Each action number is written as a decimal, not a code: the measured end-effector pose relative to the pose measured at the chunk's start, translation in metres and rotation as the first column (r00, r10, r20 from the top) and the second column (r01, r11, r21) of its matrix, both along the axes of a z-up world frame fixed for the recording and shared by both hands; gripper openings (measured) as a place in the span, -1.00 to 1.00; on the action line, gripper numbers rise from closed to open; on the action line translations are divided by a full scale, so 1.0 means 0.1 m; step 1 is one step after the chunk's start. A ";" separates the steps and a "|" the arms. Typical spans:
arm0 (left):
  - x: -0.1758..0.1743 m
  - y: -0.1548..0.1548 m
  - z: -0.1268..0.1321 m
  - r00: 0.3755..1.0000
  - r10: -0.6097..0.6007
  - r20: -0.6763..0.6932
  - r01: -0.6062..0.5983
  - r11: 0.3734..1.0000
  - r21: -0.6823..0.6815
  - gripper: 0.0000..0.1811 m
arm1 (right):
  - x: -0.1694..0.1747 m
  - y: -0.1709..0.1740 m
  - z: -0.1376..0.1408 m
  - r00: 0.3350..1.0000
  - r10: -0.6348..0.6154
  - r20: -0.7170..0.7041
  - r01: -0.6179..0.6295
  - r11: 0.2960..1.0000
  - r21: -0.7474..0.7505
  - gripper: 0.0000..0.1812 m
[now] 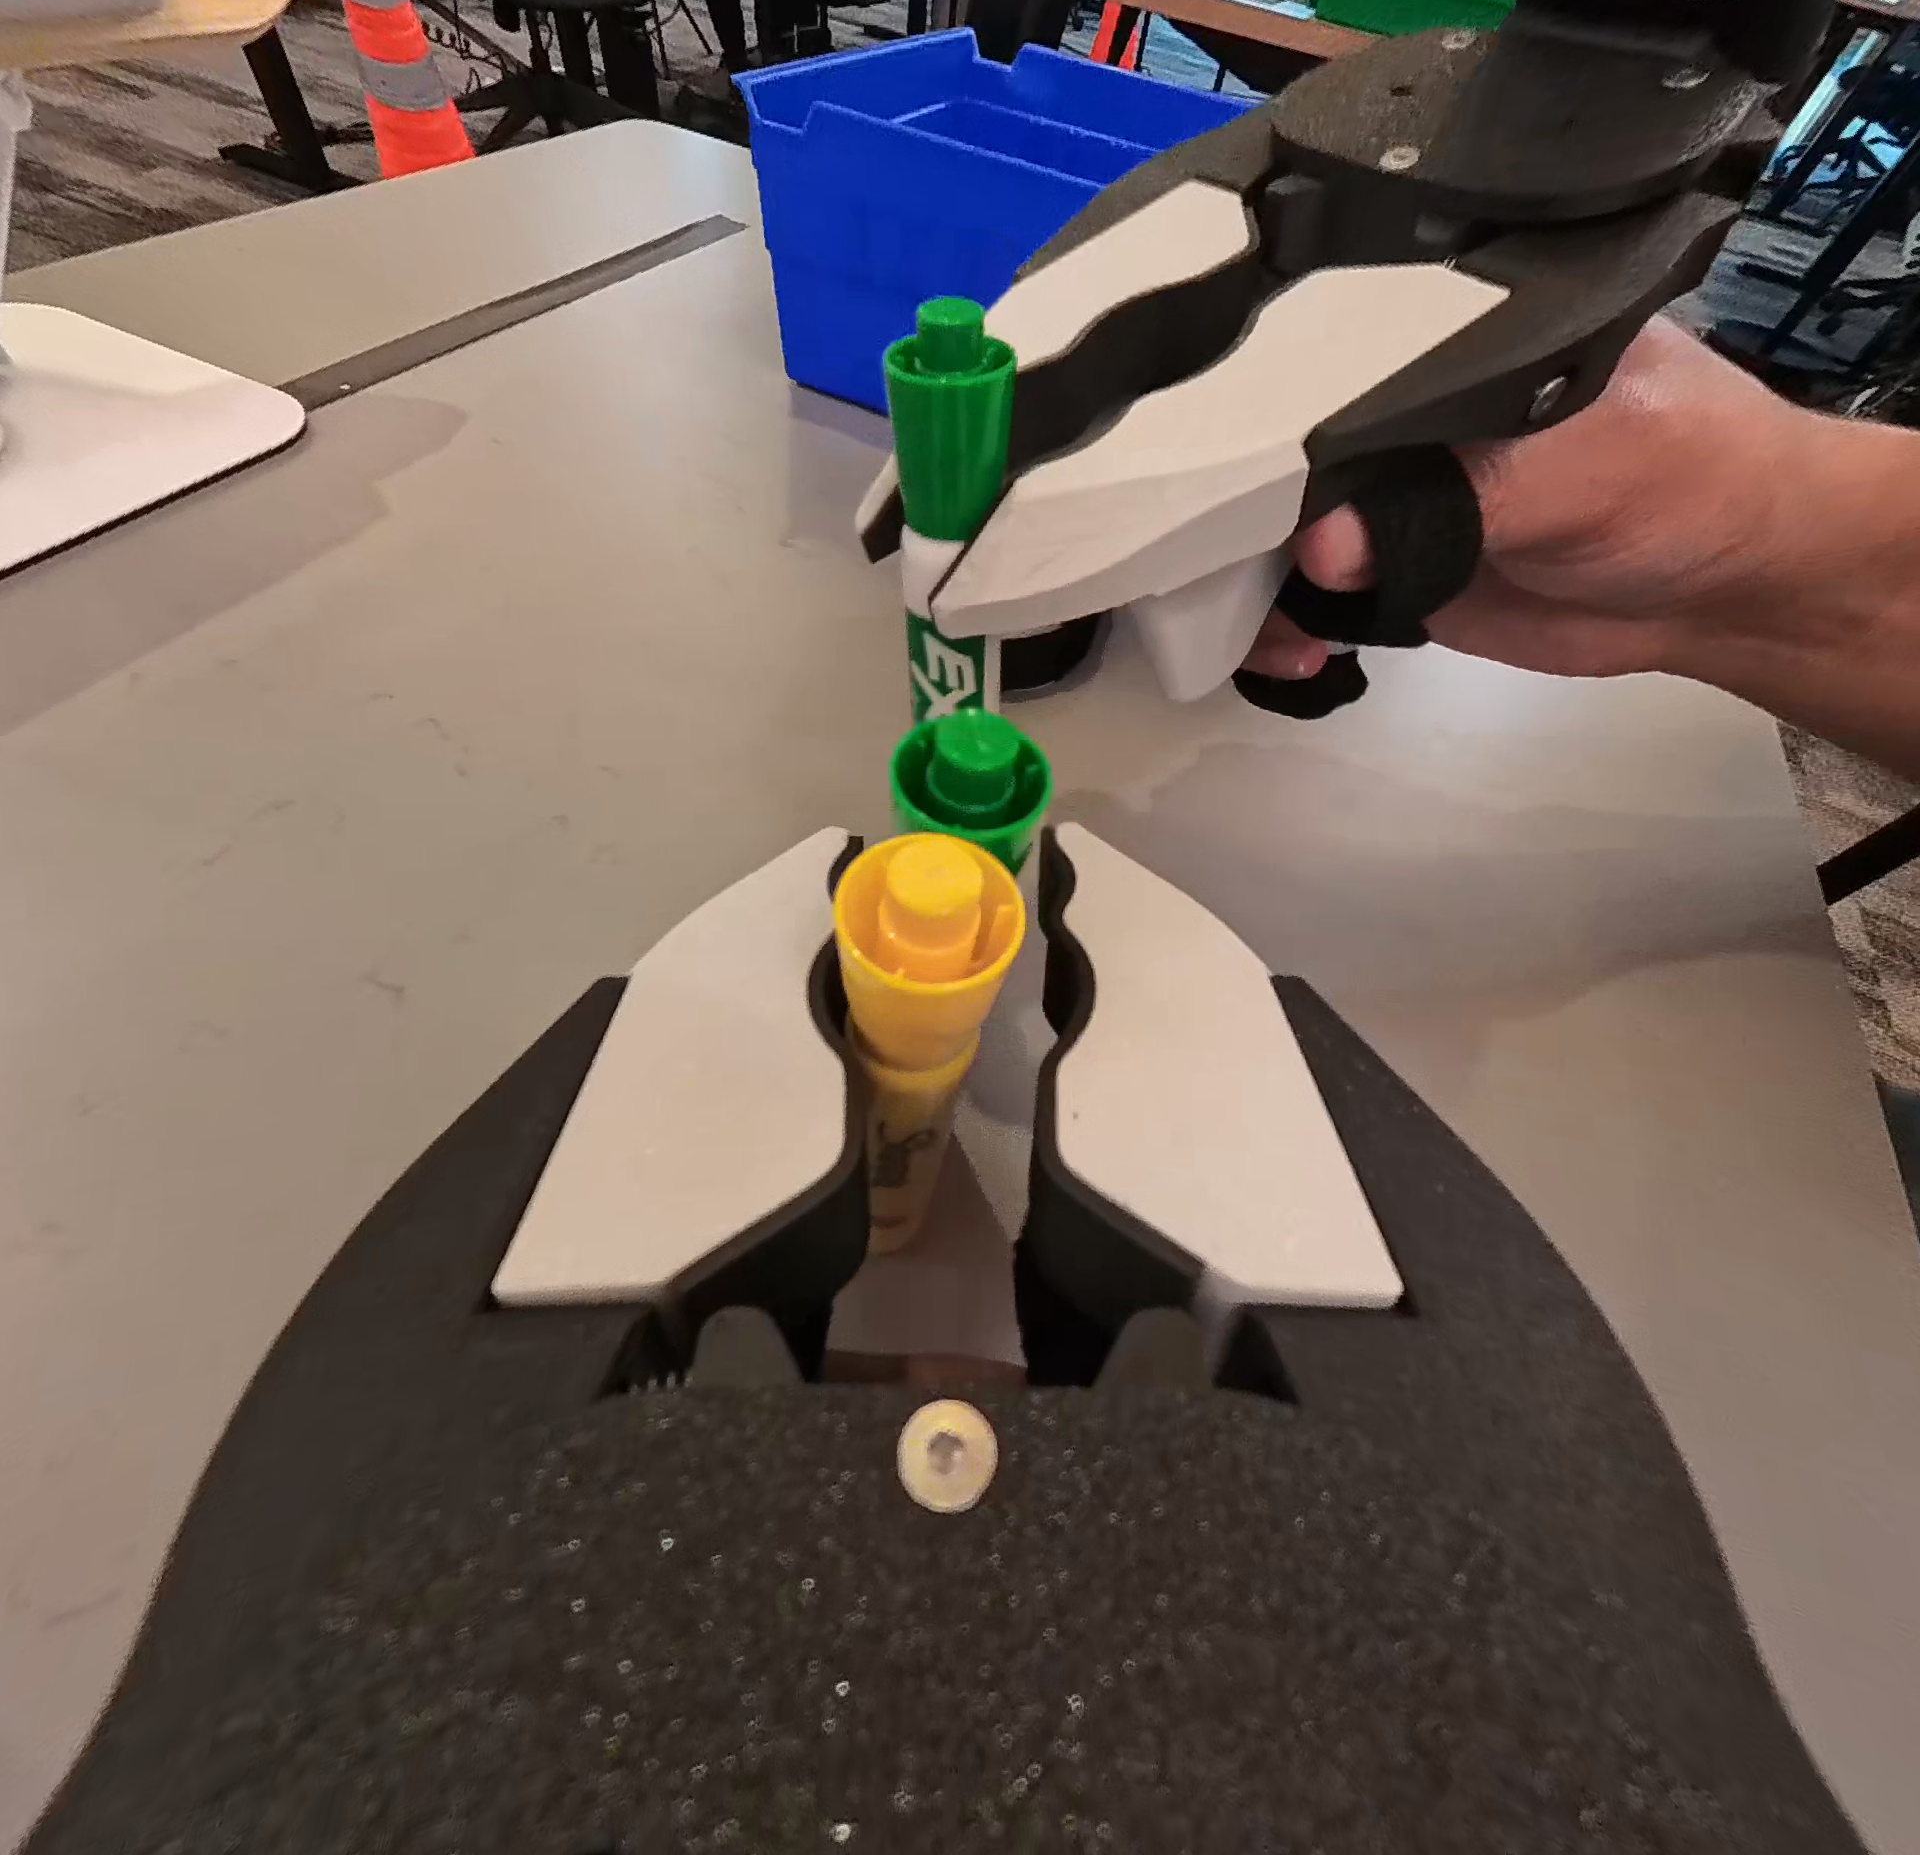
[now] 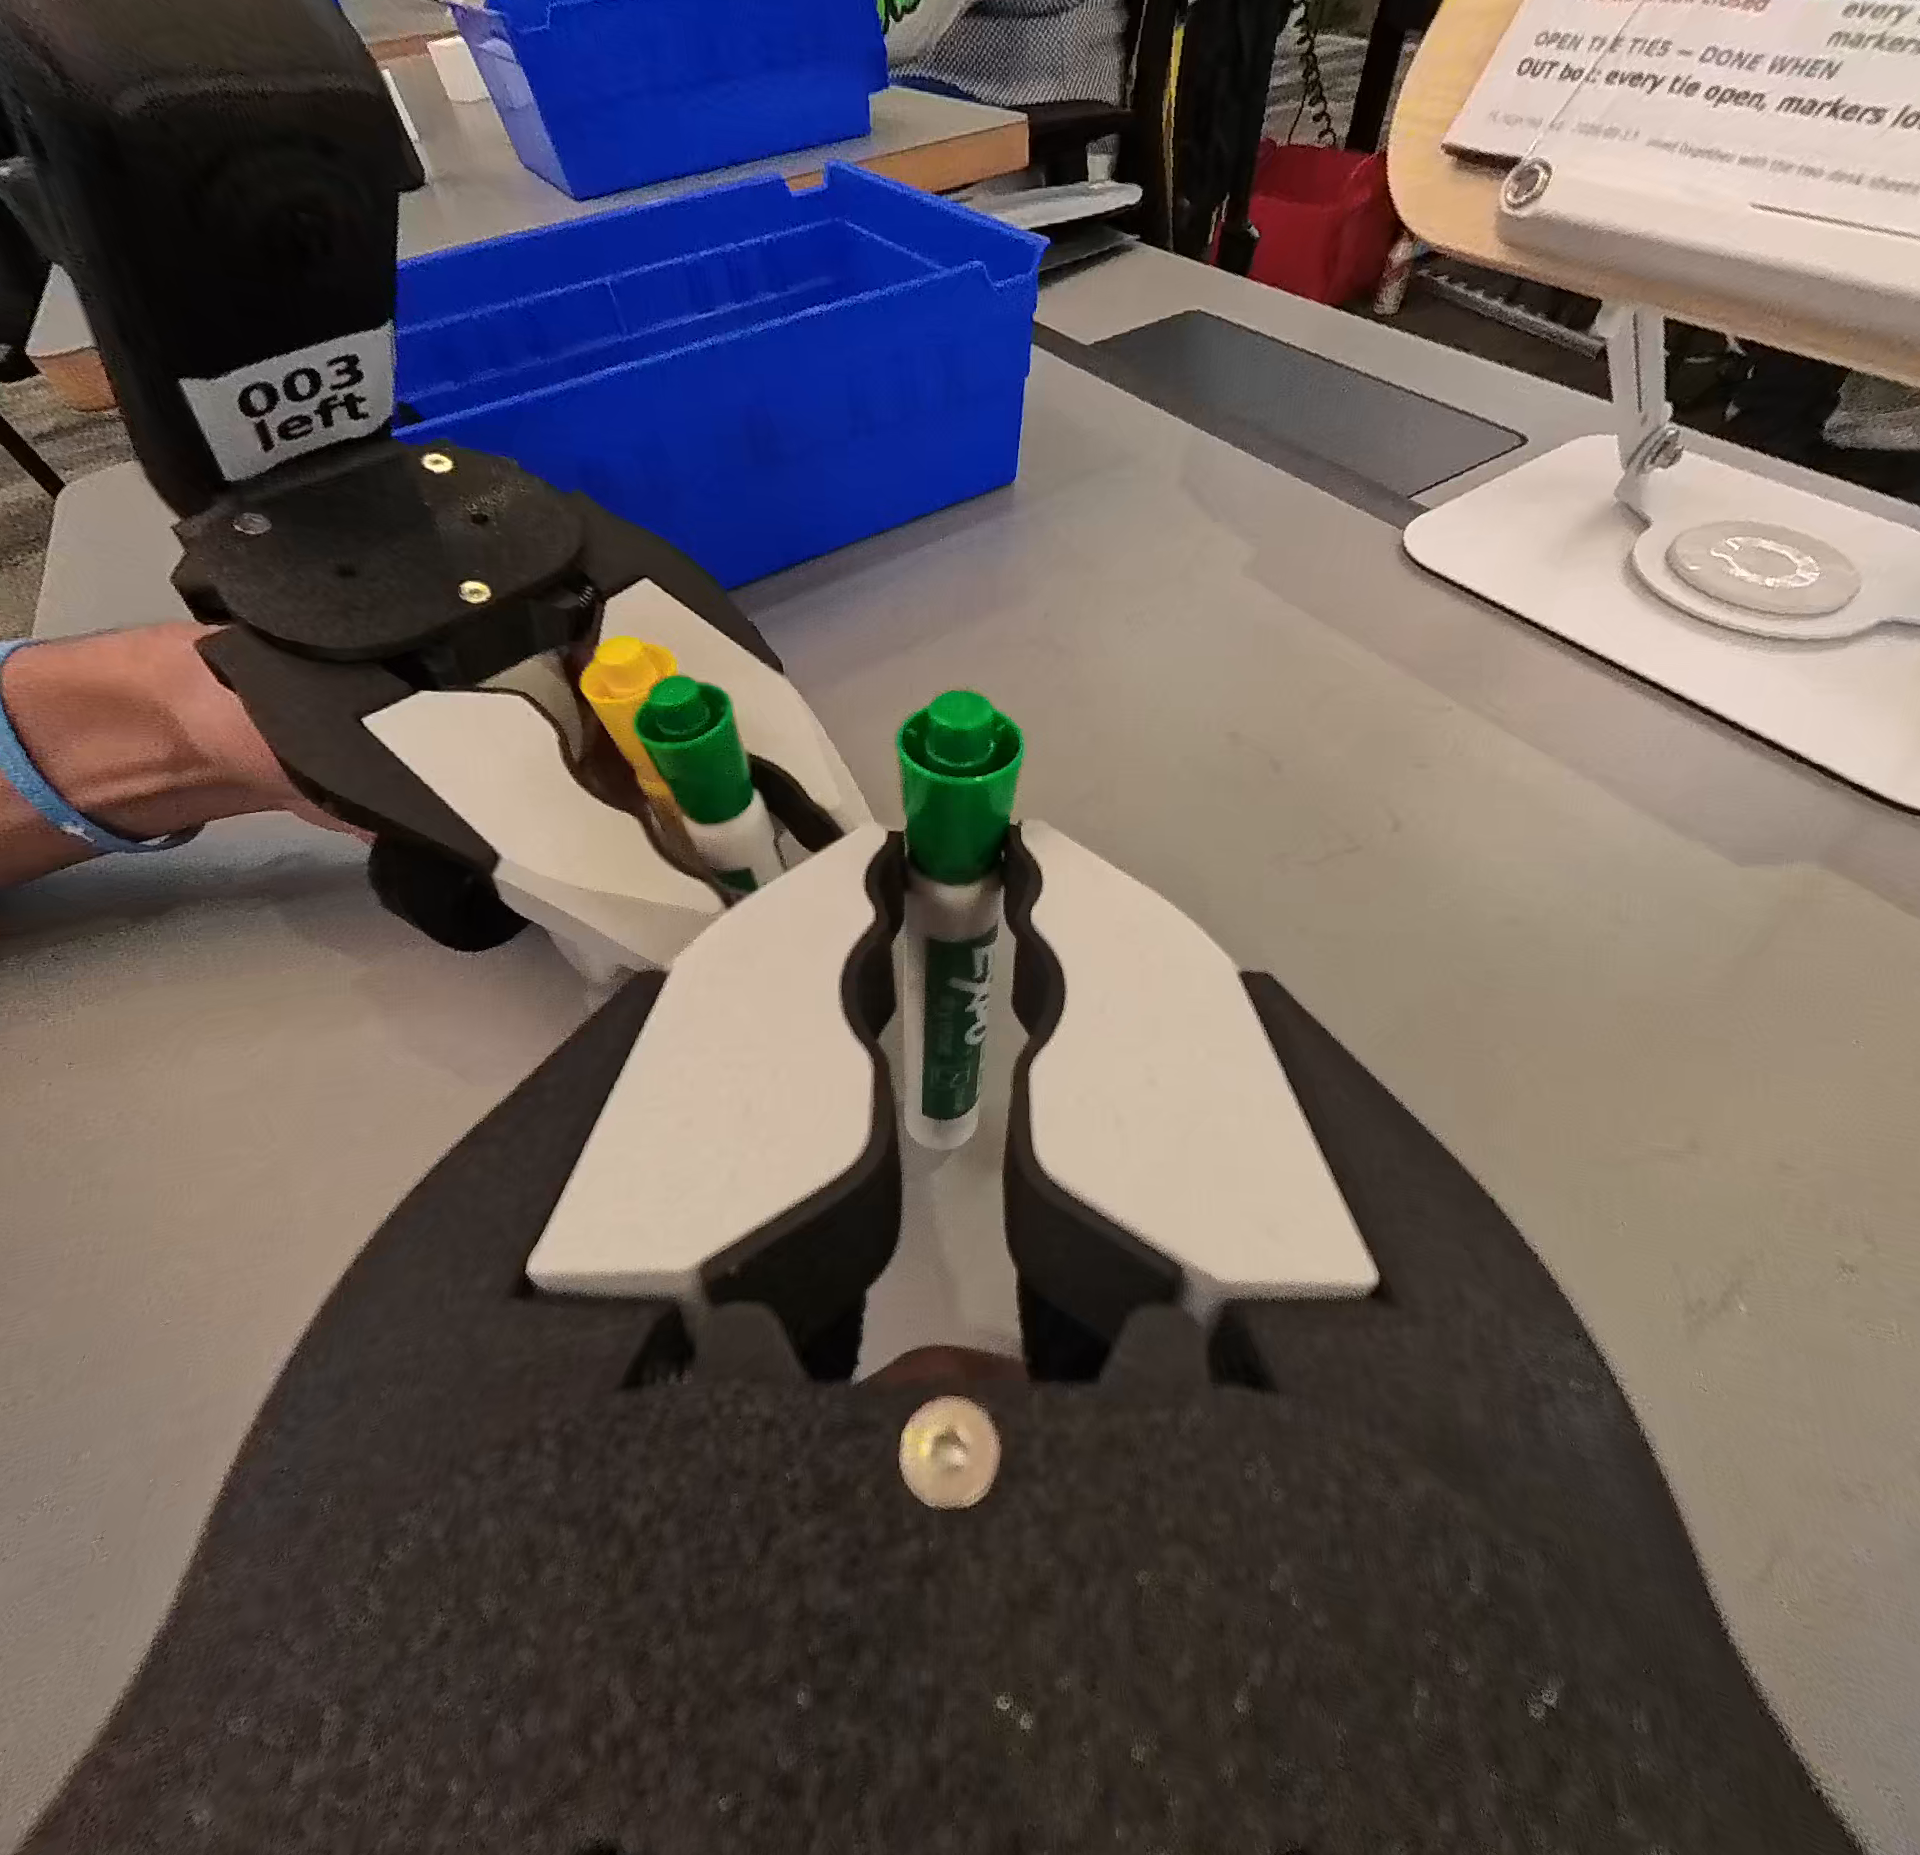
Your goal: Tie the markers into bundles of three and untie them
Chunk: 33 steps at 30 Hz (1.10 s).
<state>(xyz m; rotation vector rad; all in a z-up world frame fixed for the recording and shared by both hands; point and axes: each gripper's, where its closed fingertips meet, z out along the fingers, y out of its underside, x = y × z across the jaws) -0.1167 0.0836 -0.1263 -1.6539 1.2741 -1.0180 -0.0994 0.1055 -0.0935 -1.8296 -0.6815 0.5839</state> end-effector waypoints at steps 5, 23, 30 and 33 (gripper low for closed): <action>0.01 -0.01 0.05 1.000 -0.006 0.018 0.006 1.000 -0.002 -0.53 | 0.04 -0.03 -0.02 1.000 -0.010 -0.016 0.010 1.000 -0.009 -0.80; -0.72 -0.01 0.65 0.965 0.184 0.188 -0.187 0.982 0.000 -0.36 | -0.37 -0.34 0.00 0.991 0.133 -0.015 -0.129 0.981 0.144 -0.80; -0.93 -0.10 0.20 0.949 0.306 0.075 -0.312 0.947 0.075 -0.43 | -0.50 -0.40 -0.10 0.991 0.133 -0.032 -0.130 0.987 0.099 -0.80; -0.93 -0.16 0.12 0.949 0.308 0.069 -0.312 0.949 0.052 -0.46 | -0.53 -0.38 -0.11 0.994 0.107 -0.021 -0.104 0.988 0.112 -0.80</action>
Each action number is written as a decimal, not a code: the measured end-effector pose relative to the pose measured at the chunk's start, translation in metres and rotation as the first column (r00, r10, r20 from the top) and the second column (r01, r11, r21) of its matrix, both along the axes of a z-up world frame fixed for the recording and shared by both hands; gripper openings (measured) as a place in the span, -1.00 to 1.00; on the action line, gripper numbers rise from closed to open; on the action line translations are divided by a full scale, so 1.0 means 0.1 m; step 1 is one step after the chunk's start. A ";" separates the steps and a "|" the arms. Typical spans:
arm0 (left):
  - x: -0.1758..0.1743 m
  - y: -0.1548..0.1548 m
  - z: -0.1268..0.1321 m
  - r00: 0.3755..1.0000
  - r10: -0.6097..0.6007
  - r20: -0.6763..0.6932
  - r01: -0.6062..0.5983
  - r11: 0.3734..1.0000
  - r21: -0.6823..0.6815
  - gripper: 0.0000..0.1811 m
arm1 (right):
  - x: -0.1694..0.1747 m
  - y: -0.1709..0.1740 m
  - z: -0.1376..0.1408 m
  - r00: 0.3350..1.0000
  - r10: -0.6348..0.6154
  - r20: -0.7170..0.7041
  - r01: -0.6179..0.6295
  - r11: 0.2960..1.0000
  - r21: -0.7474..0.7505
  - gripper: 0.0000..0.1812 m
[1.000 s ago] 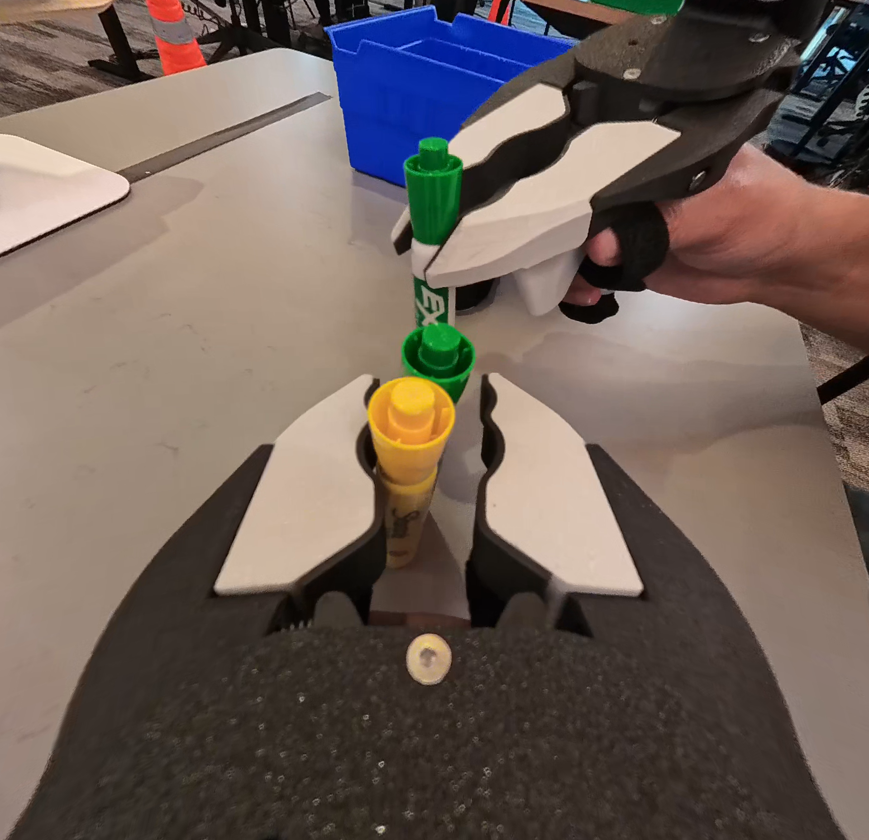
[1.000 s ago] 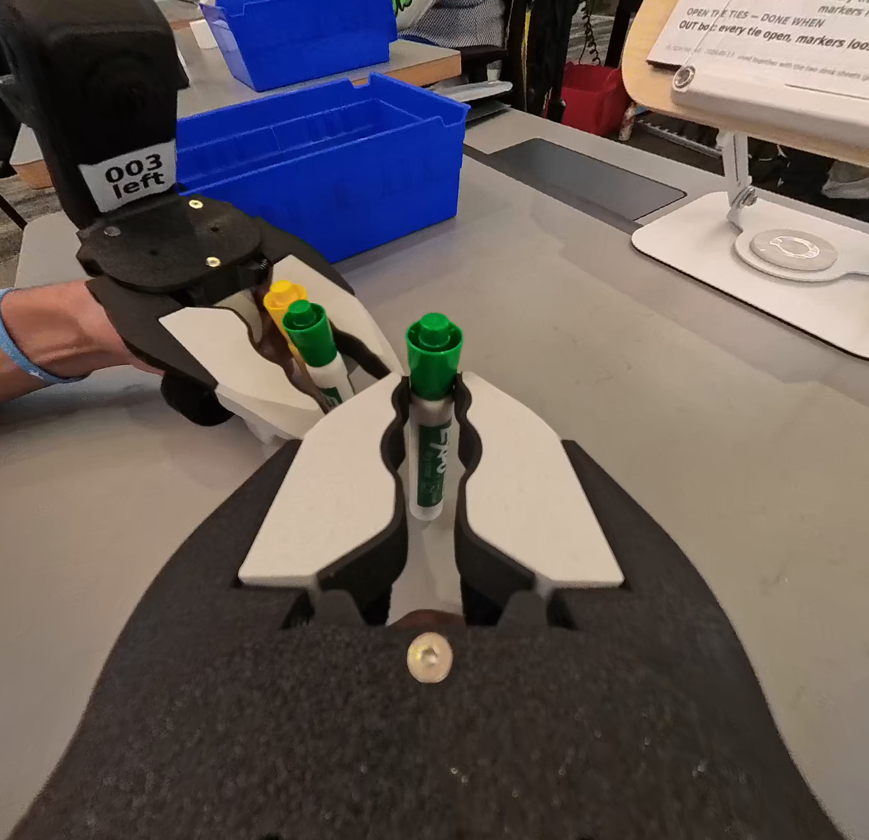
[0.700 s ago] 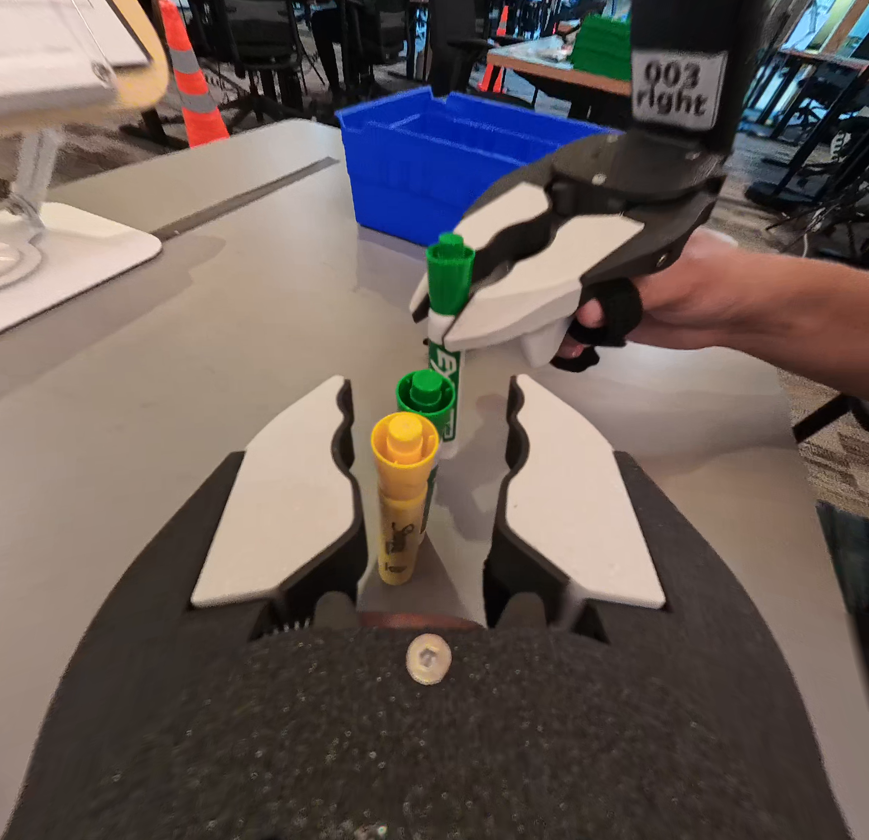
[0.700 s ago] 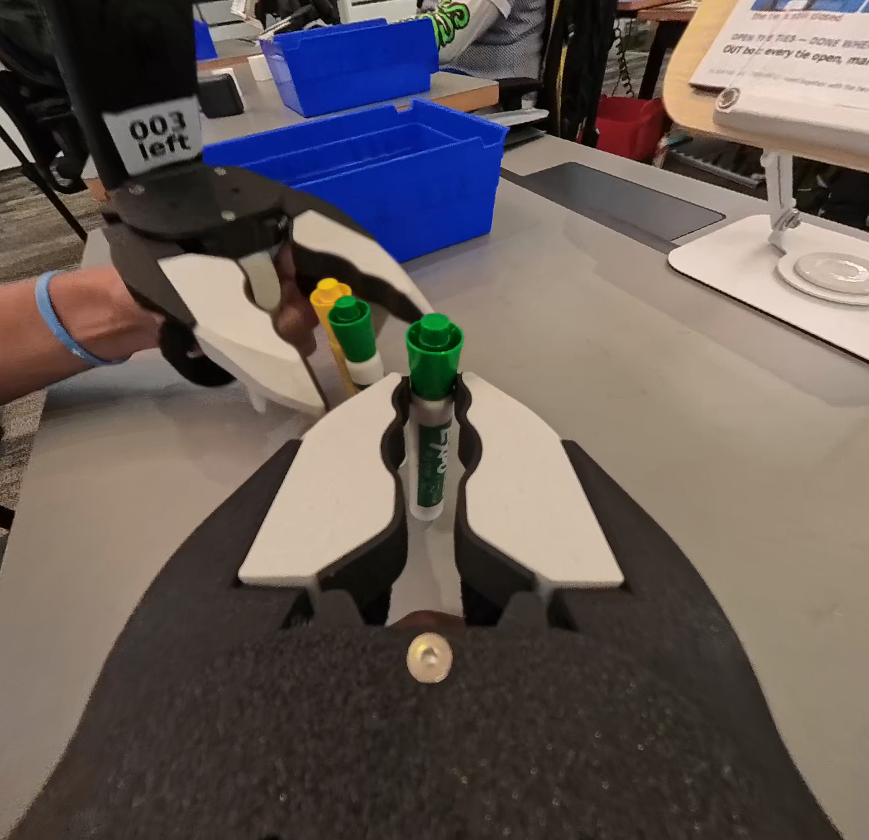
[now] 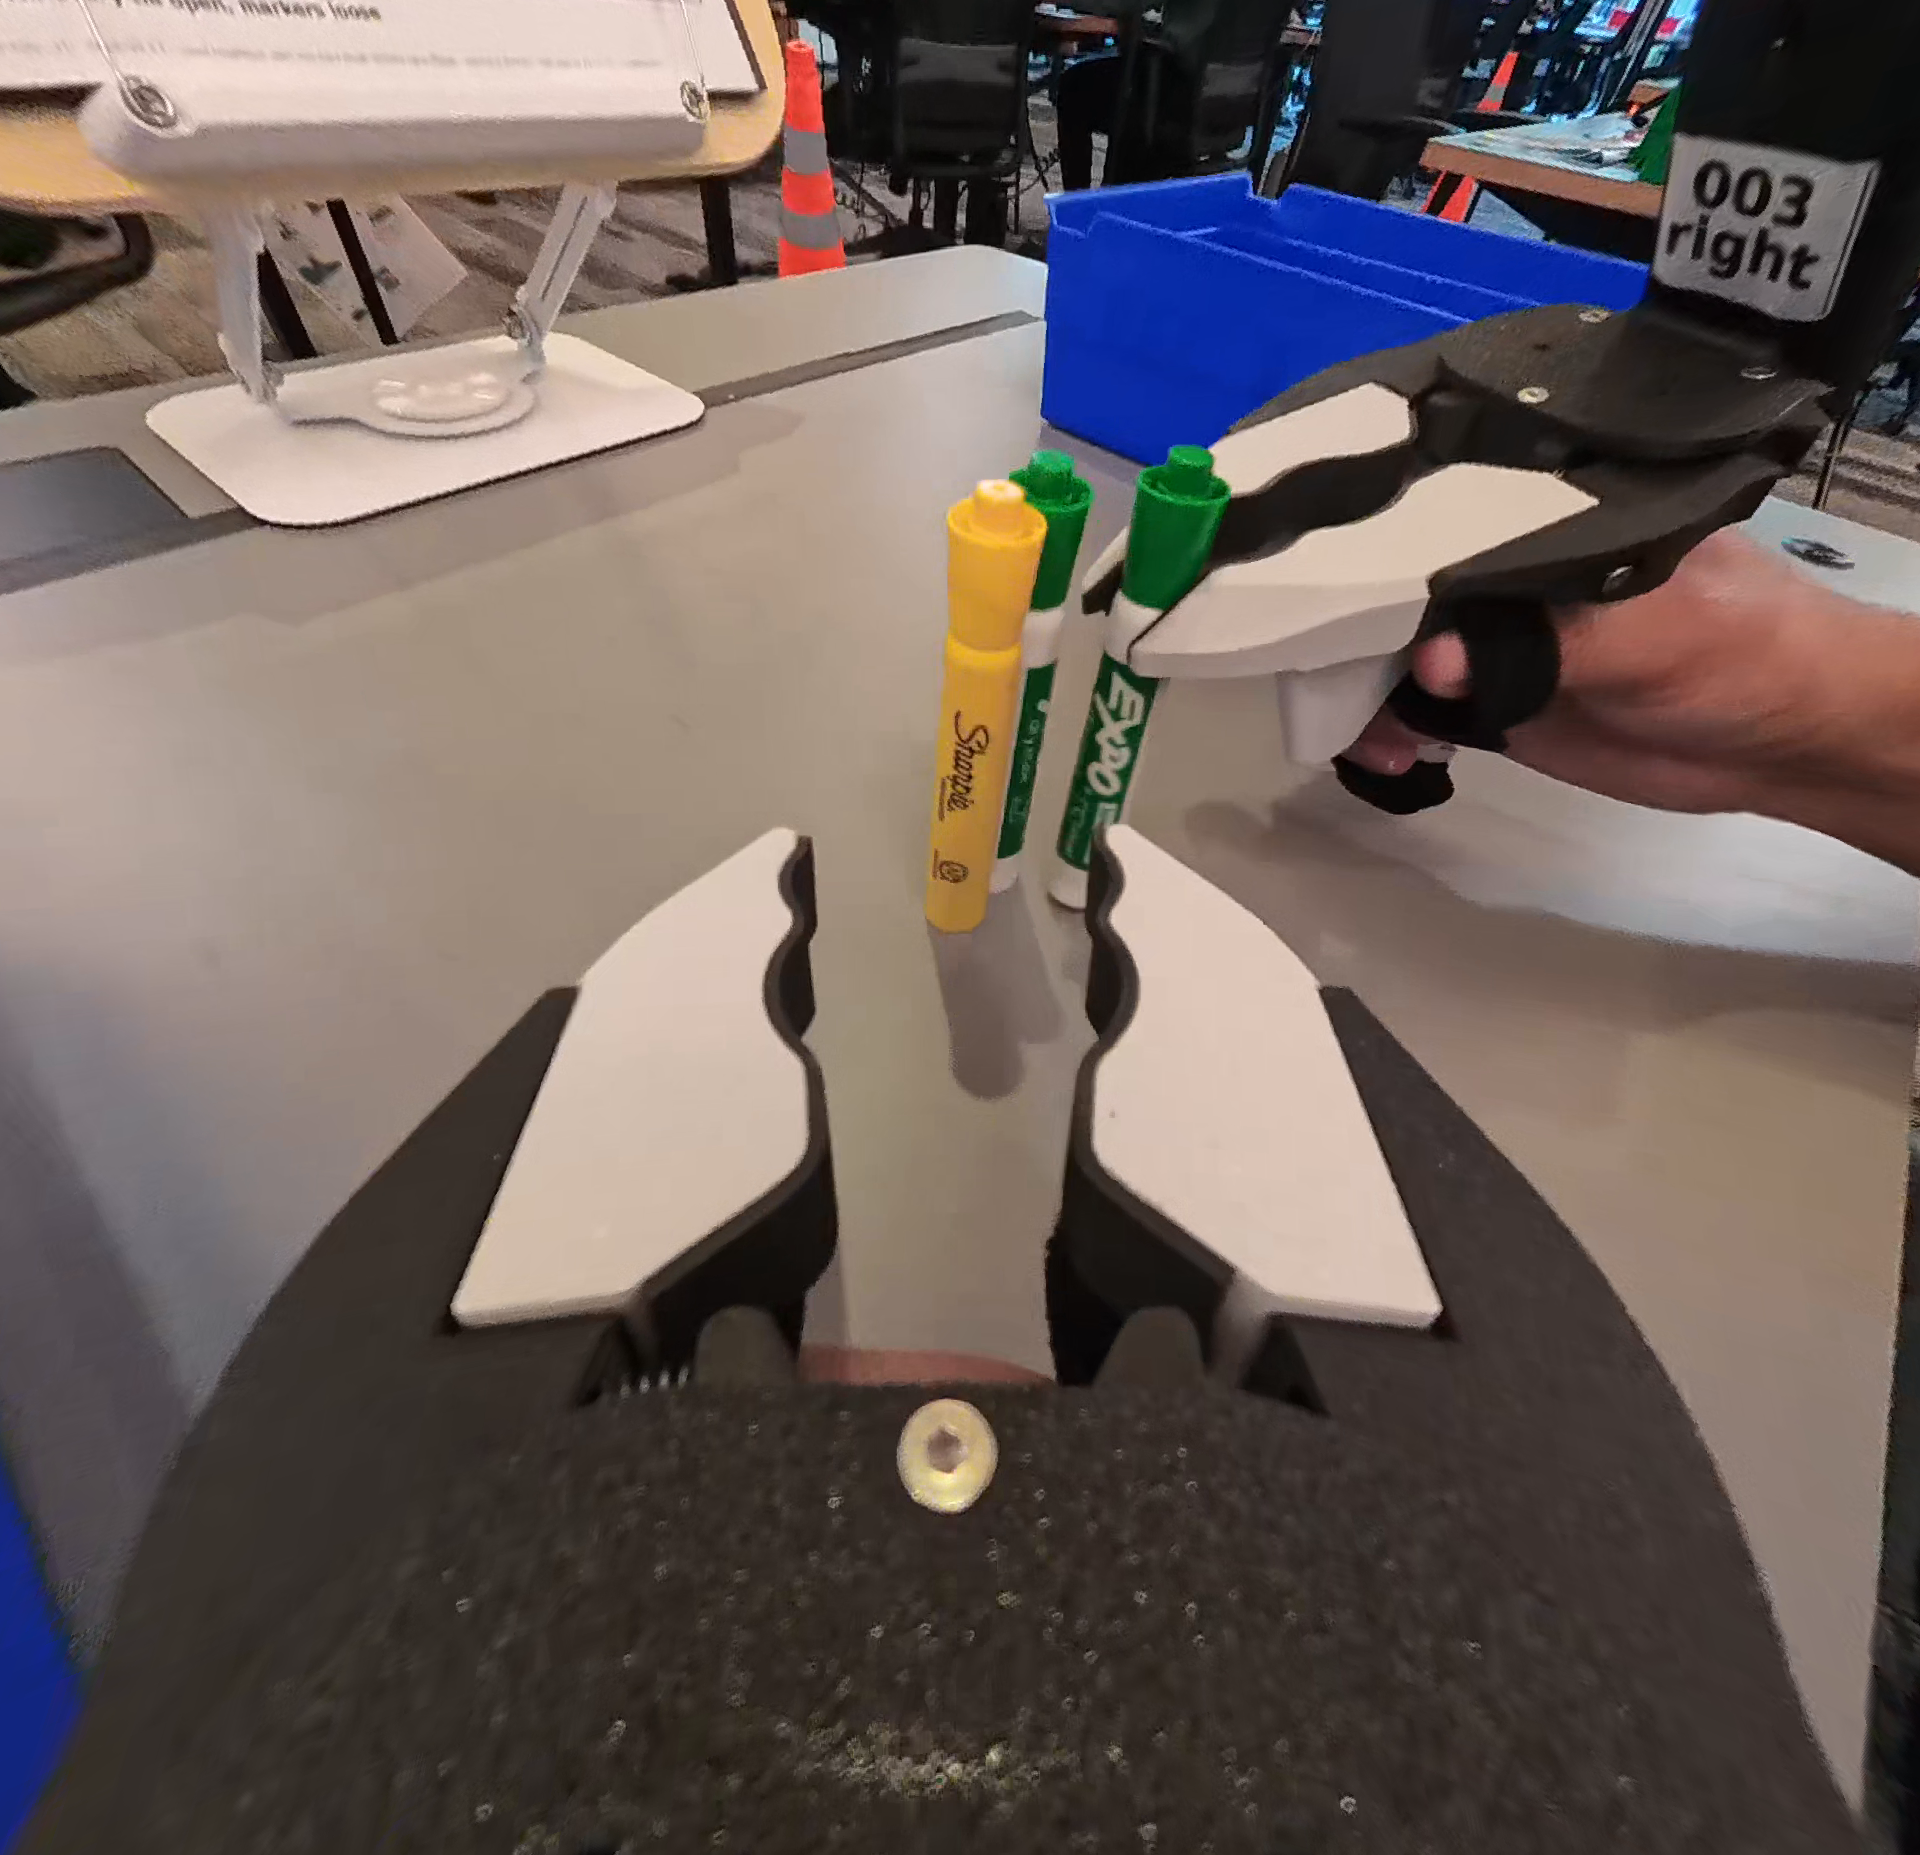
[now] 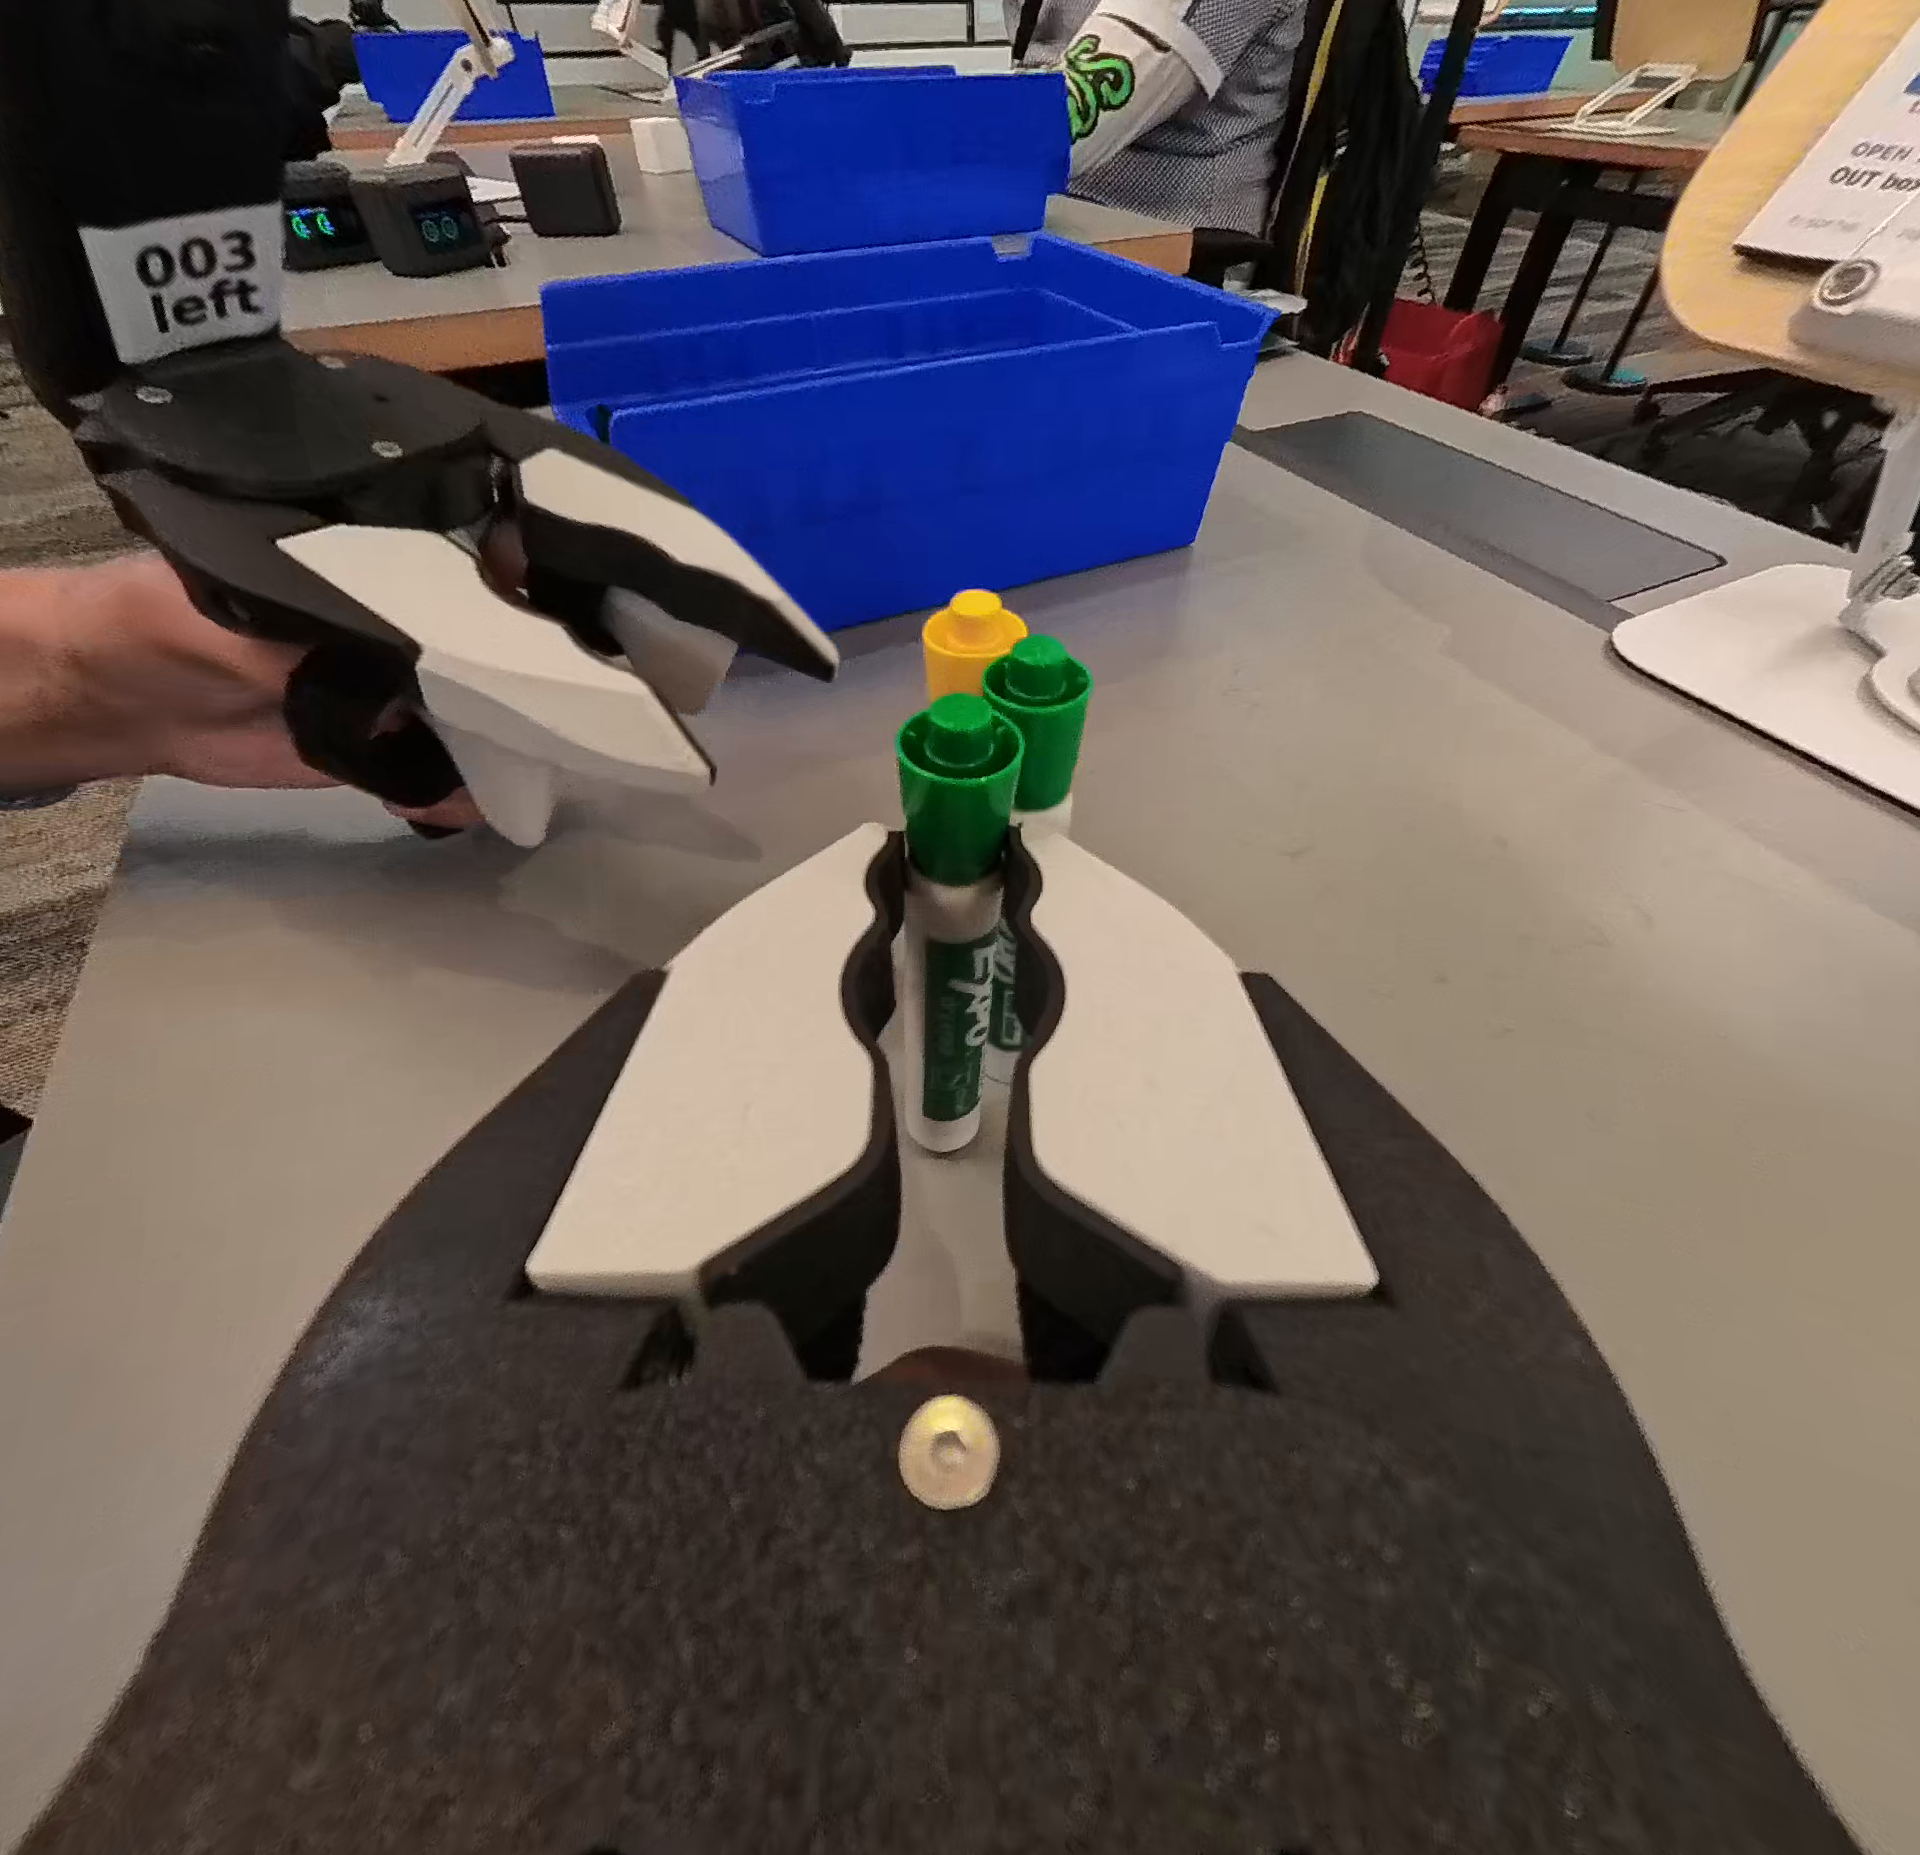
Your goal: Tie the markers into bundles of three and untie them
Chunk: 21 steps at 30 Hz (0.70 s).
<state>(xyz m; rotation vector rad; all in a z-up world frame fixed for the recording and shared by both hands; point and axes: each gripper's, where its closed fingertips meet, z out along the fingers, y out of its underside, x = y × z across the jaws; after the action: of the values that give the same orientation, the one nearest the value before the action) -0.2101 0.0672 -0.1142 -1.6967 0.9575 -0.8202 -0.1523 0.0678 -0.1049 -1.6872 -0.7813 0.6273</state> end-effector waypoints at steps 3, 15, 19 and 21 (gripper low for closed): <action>0.01 0.00 0.03 1.000 0.007 0.027 -0.007 1.000 -0.003 -0.46 | -0.05 0.01 0.03 1.000 -0.006 -0.024 0.006 1.000 0.008 -0.80; 0.09 -0.06 -0.07 1.000 -0.020 -0.024 0.020 1.000 0.007 -0.47 | -0.14 -0.02 -0.03 0.999 -0.005 0.035 0.005 1.000 0.020 -0.78; 0.10 -0.07 -0.07 1.000 -0.021 -0.019 0.021 1.000 0.004 -0.46 | -0.13 -0.03 -0.03 0.999 -0.005 0.040 0.004 1.000 0.020 -0.74; 0.11 -0.07 -0.06 1.000 -0.022 -0.016 0.022 1.000 0.003 -0.46 | -0.11 -0.04 -0.03 0.999 -0.008 0.045 0.008 1.000 0.018 -0.73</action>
<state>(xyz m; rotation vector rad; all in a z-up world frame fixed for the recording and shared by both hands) -0.1996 0.0599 -0.1201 -1.6948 0.9897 -0.8208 -0.1638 0.0641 -0.1077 -1.6920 -0.8094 0.5770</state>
